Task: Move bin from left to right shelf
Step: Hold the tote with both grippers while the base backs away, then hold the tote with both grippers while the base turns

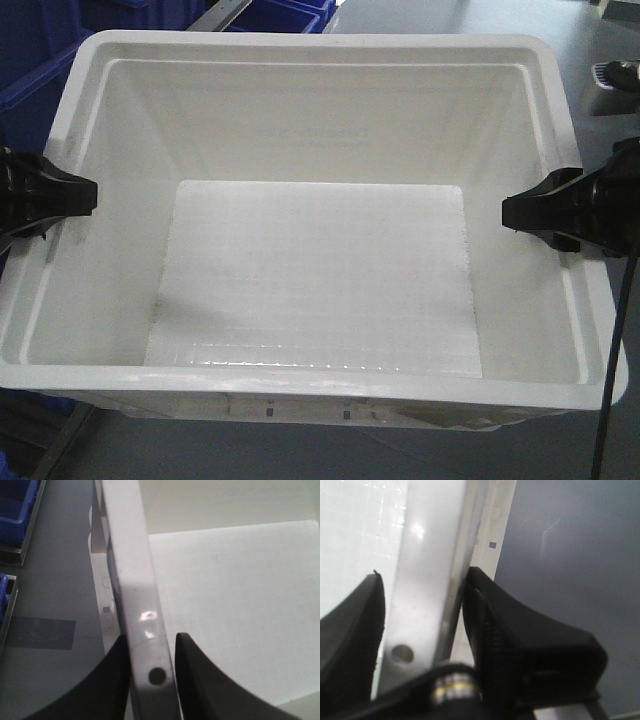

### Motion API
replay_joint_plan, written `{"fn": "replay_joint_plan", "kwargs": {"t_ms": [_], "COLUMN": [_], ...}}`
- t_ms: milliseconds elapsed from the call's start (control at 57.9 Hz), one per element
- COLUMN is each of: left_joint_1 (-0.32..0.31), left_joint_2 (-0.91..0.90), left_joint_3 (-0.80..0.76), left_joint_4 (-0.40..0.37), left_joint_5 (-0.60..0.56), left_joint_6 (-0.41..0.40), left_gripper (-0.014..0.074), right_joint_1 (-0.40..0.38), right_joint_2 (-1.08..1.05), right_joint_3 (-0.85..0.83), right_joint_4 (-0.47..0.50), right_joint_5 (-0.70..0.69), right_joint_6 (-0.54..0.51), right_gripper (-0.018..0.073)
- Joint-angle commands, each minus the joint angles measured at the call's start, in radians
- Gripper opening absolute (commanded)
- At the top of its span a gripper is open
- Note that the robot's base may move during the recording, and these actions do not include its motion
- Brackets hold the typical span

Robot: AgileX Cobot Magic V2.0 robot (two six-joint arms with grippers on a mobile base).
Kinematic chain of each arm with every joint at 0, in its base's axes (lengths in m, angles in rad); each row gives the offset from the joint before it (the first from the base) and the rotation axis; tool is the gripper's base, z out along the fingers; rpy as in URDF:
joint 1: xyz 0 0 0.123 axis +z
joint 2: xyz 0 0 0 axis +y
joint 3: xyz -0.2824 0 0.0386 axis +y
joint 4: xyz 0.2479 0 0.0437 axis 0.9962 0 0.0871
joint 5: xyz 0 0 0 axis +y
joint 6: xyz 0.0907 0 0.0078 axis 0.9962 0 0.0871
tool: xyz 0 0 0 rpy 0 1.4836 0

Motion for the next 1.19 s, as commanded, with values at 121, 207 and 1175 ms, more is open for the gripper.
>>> {"fn": "replay_joint_plan", "kwargs": {"t_ms": [121,207,1175], "left_joint_1": [-0.015,-0.015,-0.015], "left_joint_2": [-0.032,-0.032,-0.032], "left_joint_3": [-0.050,-0.050,-0.050], "left_joint_4": [-0.117,-0.117,-0.117], "left_joint_5": [-0.125,-0.123,-0.112], "left_joint_6": [0.022,0.022,0.022], "left_gripper": [-0.0006,-0.0006,-0.0006], "right_joint_1": [0.011,0.011,0.011], "right_joint_2": [-0.030,-0.030,-0.030], "right_joint_3": [-0.047,-0.047,-0.047], "right_joint_4": [0.112,0.112,0.115], "right_joint_5": [-0.092,-0.092,-0.092], "right_joint_6": [-0.046,-0.046,-0.046], "right_gripper": [-0.0005,-0.0005,-0.0005]}}
